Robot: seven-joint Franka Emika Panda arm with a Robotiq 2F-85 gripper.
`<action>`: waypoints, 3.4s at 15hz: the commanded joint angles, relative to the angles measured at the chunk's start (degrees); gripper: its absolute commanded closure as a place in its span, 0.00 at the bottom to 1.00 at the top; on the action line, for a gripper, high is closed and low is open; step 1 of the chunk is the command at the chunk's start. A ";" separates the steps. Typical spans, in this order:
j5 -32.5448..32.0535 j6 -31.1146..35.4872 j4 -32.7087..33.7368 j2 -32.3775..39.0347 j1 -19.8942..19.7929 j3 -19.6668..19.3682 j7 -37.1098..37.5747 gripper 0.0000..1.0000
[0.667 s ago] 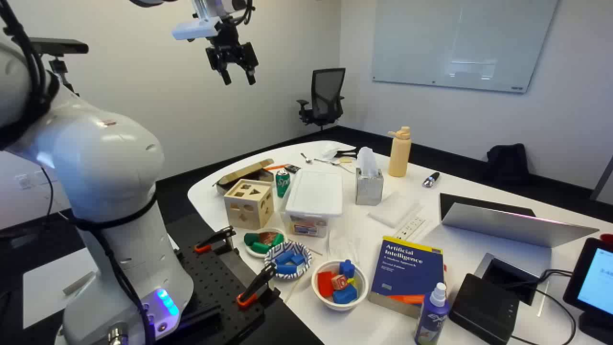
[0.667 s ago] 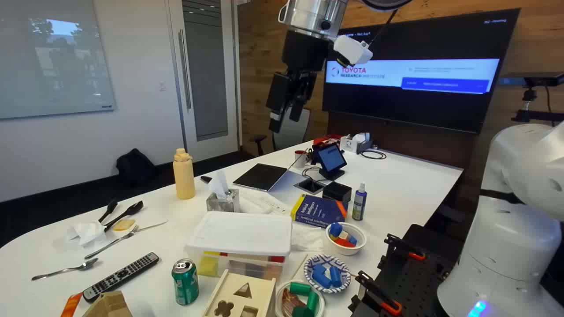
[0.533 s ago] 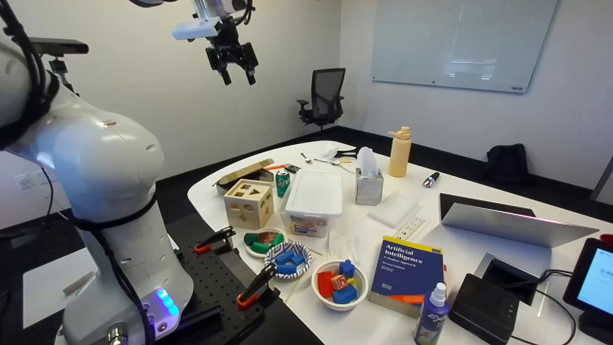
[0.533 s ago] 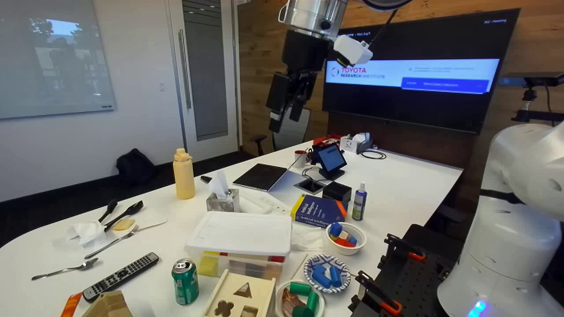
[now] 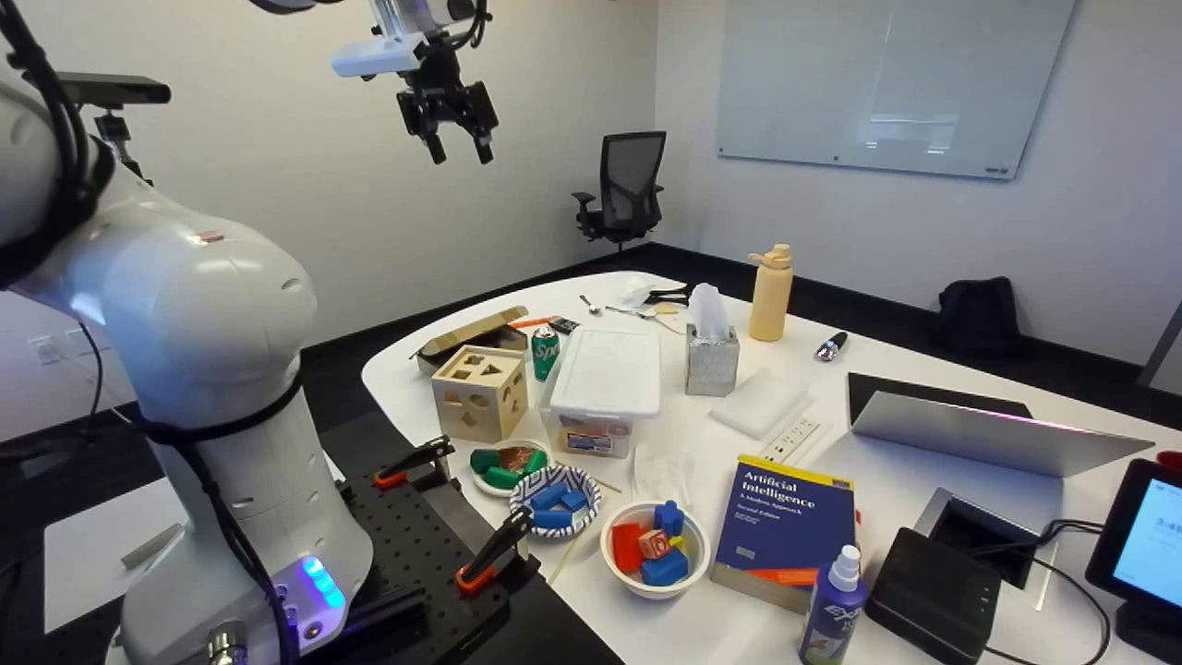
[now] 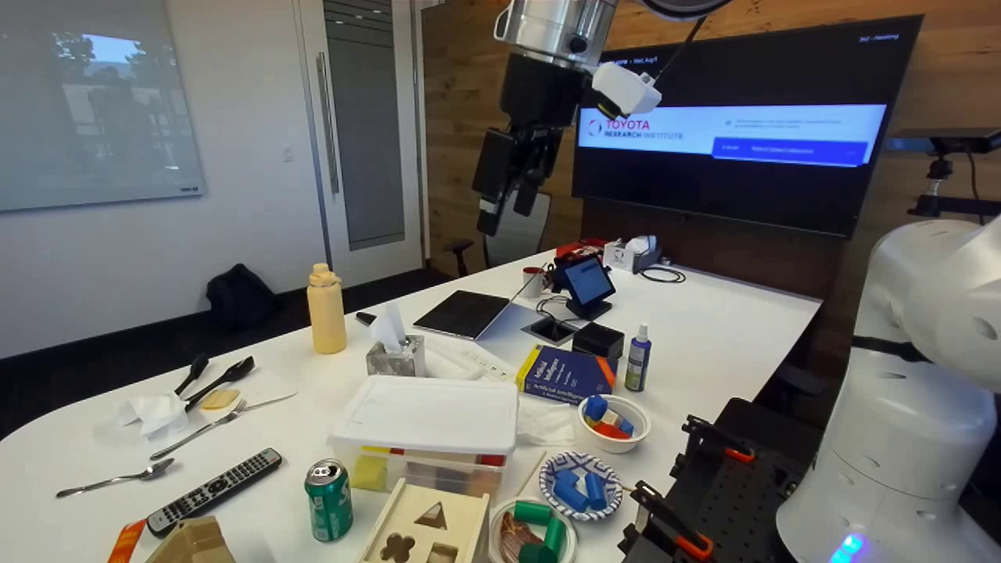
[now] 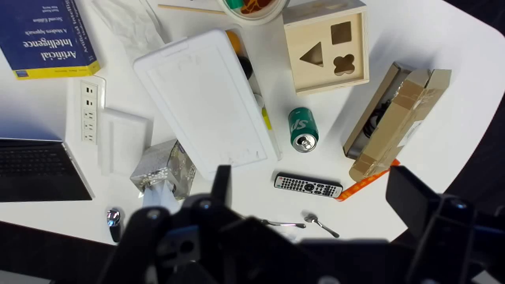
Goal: Put the blue block in the wooden box
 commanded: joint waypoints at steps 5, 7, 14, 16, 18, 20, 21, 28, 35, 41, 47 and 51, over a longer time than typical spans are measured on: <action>-0.43 -0.16 0.15 0.13 0.59 -0.50 0.34 0.00; -0.67 -0.23 -0.14 0.15 0.36 -0.79 0.08 0.00; -1.97 0.36 -4.86 0.77 -4.35 -9.85 -4.34 0.00; -4.39 2.74 -6.55 2.69 -7.65 -13.36 -7.02 0.00; -5.90 5.65 -7.83 5.23 -10.21 -17.06 -10.75 0.00; -7.59 10.45 -9.49 8.58 -12.84 -19.83 -13.43 0.00; -7.21 12.29 -9.93 10.33 -13.41 -21.47 -14.92 0.00; -0.82 24.61 -11.40 24.84 -15.59 -31.41 -26.76 0.00; 7.15 32.73 -10.78 36.84 -19.24 -32.29 -35.44 0.00; 11.72 27.78 -7.29 43.90 -24.27 -29.44 -40.83 0.00; 7.36 31.91 -7.20 47.53 -25.16 -27.63 -35.27 0.00; 7.32 35.31 -5.48 53.68 -26.03 -25.42 -30.97 0.00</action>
